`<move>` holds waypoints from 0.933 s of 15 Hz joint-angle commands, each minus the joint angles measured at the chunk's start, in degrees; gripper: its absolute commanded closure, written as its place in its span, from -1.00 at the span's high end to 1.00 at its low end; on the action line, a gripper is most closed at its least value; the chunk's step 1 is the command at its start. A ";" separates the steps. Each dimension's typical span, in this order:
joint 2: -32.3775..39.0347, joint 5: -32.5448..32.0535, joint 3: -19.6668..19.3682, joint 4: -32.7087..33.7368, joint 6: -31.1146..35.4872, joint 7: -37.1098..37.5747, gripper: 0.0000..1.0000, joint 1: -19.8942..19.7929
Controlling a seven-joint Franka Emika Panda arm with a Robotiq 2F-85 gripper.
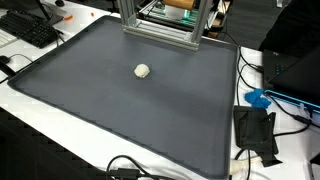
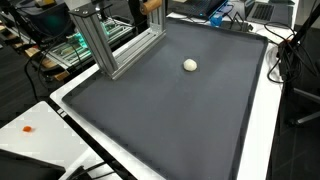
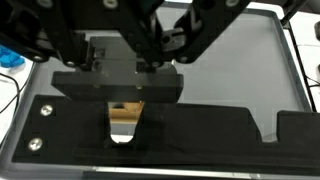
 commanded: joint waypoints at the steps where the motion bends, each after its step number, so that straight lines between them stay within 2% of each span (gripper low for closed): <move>1: 3.59 -1.07 -0.45 3.20 5.01 0.37 -0.56 -0.99; 5: 8.05 -0.79 -0.68 3.88 14.79 1.03 -0.56 -1.93; 6: 5.33 -0.61 -0.83 2.35 11.96 0.42 -0.56 -1.02; 7: 6.09 -0.61 -0.91 2.44 12.72 0.43 -0.06 -1.07; 13: 6.57 -0.60 -0.92 2.45 12.66 0.42 -0.06 -0.92; 14: 6.58 -0.60 -0.92 2.45 12.66 0.41 -0.56 -0.91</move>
